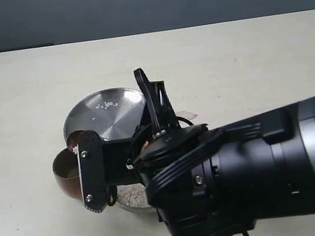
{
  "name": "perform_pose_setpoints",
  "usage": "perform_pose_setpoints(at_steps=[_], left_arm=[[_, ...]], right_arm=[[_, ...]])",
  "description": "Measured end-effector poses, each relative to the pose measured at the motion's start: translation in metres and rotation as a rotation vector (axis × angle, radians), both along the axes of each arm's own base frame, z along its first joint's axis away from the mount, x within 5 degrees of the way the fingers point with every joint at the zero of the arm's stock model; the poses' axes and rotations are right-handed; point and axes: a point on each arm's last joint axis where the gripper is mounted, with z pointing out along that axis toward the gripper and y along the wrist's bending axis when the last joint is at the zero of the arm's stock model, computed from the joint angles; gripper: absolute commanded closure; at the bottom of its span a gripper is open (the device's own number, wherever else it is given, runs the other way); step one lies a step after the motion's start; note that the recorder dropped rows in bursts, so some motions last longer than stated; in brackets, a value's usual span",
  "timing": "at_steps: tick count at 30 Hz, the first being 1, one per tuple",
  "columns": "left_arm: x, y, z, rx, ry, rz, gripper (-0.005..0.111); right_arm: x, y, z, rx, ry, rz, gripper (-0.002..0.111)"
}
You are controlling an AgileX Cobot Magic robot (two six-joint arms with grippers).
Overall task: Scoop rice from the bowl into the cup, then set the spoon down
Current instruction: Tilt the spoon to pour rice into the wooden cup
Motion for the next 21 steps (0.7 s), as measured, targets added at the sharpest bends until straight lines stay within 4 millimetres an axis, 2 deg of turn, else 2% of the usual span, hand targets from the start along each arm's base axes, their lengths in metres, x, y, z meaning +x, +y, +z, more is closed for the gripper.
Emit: perform_pose_setpoints(at_steps=[4,10,15,21], left_arm=[[0.000,0.000,0.000,0.000,0.000,0.000,0.106],[0.000,0.000,0.000,0.000,0.000,0.000,0.106],[0.000,0.000,0.000,0.000,0.000,0.000,0.106],[0.000,0.000,0.000,0.000,0.000,0.000,0.106]], right_arm=[[-0.002,0.001,0.001,-0.016,-0.016,0.022,0.109],[-0.017,0.011,0.004,-0.052,-0.078,0.127,0.109],[-0.015,0.008,0.004,-0.082,-0.096,0.099,0.109],[-0.009,0.012,-0.009,-0.140,-0.136,0.047,0.109]])
